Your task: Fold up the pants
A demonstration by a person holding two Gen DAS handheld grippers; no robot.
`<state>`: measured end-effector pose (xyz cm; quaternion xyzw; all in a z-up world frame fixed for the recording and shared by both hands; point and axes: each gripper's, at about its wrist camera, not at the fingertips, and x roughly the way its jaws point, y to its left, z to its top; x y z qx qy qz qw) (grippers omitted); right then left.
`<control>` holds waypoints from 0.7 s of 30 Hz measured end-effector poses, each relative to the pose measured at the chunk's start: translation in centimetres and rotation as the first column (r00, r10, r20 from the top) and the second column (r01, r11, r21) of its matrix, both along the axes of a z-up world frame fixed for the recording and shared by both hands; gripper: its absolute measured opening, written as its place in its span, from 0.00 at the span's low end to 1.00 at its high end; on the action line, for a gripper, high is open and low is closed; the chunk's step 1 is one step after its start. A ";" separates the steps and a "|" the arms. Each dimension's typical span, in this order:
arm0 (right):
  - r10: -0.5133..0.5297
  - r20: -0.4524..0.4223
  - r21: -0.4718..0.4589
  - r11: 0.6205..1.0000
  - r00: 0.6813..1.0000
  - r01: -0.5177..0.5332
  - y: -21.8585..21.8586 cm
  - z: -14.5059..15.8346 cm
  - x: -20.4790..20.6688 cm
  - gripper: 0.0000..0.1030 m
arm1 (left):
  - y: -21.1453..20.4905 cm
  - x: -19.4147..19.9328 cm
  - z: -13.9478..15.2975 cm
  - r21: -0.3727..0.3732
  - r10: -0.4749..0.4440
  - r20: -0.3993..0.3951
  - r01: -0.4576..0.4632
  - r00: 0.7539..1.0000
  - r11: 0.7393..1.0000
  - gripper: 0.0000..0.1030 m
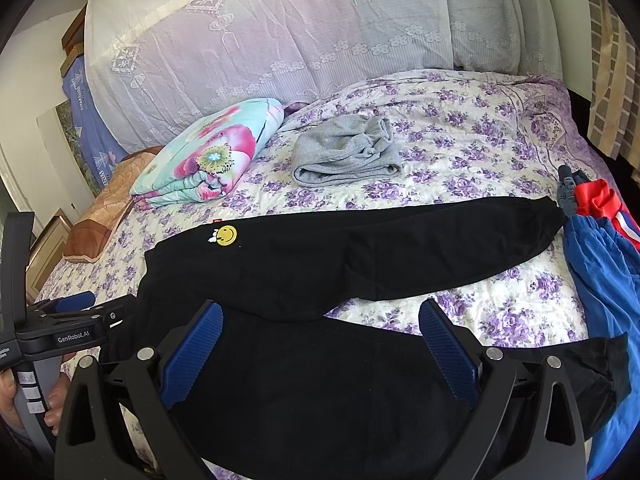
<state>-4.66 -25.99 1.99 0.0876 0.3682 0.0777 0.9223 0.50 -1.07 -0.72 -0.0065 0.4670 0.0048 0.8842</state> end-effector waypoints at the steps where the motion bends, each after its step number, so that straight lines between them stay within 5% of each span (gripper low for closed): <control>1: 0.000 0.000 0.000 1.000 1.000 0.000 0.0 0.0 0.0 0.96 | 0.0 0.0 0.0 0.000 0.000 -0.001 0.000 1.000 1.000 0.95; 21: 0.000 -0.003 0.004 1.000 1.000 0.000 0.1 0.1 0.2 0.96 | 0.0 0.1 0.0 0.001 0.001 -0.005 -0.001 1.000 1.000 0.95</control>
